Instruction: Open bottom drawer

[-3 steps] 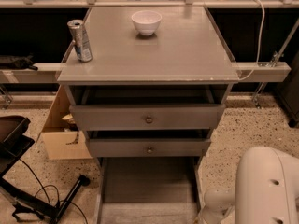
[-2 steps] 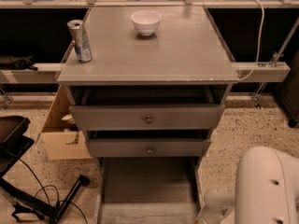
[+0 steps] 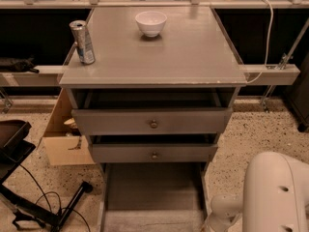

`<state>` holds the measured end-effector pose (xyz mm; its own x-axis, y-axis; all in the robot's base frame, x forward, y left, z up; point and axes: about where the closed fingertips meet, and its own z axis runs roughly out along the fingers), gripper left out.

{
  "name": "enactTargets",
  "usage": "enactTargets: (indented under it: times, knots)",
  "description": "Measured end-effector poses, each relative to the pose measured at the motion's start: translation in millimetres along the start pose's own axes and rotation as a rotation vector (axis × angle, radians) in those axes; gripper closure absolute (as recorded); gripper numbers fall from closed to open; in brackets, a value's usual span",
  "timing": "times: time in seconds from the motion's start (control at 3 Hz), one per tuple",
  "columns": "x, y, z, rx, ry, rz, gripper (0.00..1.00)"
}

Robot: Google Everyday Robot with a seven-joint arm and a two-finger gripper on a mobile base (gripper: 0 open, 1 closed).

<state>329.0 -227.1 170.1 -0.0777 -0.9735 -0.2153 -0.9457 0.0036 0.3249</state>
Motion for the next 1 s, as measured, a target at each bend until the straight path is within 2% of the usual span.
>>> enactTargets:
  times: [0.33,0.67,1.0]
  knots:
    - [-0.4,2.4,-4.2,0.006,-0.004,-0.004,0.01]
    - [-1.7,10.2,-18.4,0.026,-0.019,-0.019,0.00]
    - [-1.3,28.5,-56.8,0.120,-0.038,-0.001,0.00]
